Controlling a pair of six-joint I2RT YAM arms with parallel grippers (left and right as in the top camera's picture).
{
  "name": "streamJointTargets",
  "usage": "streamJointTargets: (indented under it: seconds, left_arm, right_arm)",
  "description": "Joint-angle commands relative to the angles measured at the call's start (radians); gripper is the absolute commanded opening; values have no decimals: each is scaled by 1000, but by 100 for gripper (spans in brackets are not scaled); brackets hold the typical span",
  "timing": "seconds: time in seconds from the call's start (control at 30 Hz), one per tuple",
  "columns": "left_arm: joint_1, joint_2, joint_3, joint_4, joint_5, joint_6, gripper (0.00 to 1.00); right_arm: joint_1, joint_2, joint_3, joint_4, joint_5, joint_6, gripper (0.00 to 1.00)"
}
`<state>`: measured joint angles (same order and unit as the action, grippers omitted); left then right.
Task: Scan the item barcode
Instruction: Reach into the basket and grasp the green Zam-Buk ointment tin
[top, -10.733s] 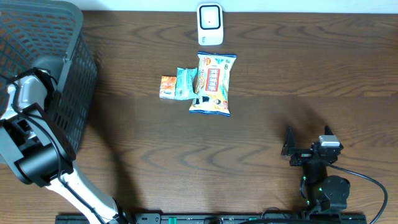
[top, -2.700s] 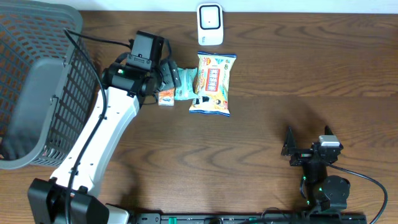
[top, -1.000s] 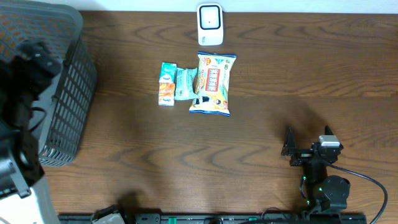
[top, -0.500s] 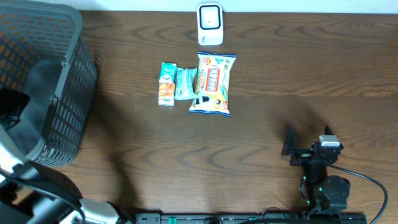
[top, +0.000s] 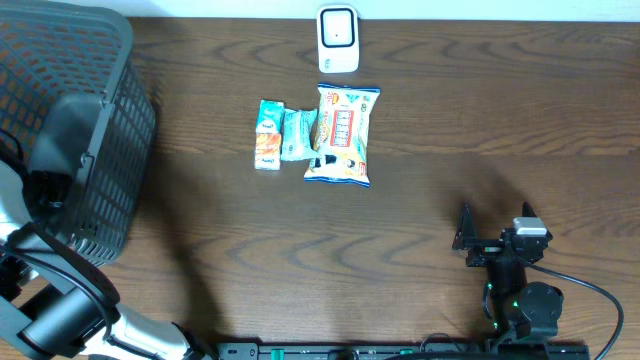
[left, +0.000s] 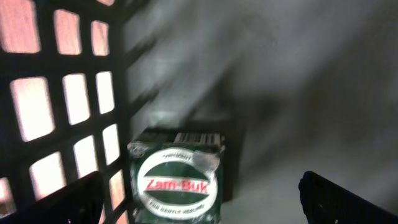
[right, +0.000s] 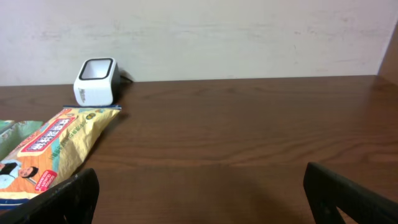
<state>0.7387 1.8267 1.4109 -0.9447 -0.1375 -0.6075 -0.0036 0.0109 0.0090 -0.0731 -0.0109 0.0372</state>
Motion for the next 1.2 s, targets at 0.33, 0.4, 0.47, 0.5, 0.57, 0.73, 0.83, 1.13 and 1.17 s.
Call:
streamJointTargets:
  seconds: [0.33, 0.4, 0.47, 0.5, 0.57, 0.73, 0.83, 1.13, 1.17]
  left_arm:
    - [87, 57, -117, 106, 181, 55, 98]
    - [88, 64, -129, 119, 207, 63, 98]
    - [87, 67, -148, 137, 217, 64, 98]
    - [87, 68, -151, 138, 217, 64, 98]
    - [88, 71, -152, 137, 216, 64, 98]
    - [87, 77, -152, 153, 217, 69, 82]
    - [87, 81, -152, 158, 225, 73, 69]
    - [83, 81, -152, 160, 288, 76, 61]
    - [83, 79, -150, 163, 306, 77, 56]
  right_arm:
    - [-2, -5, -3, -2, 1, 7, 99]
    - [-2, -5, -3, -2, 1, 7, 99]
    - [-2, -5, -3, -2, 1, 7, 99]
    - [-2, -5, -3, -2, 1, 7, 99]
    - [-2, -5, -3, -2, 1, 7, 99]
    - [-2, -5, -3, -2, 1, 7, 99]
    - [-2, -5, -3, -2, 1, 7, 99]
    - [-2, -5, -3, -2, 1, 7, 99]
    - [-2, -5, -3, -2, 1, 7, 99]
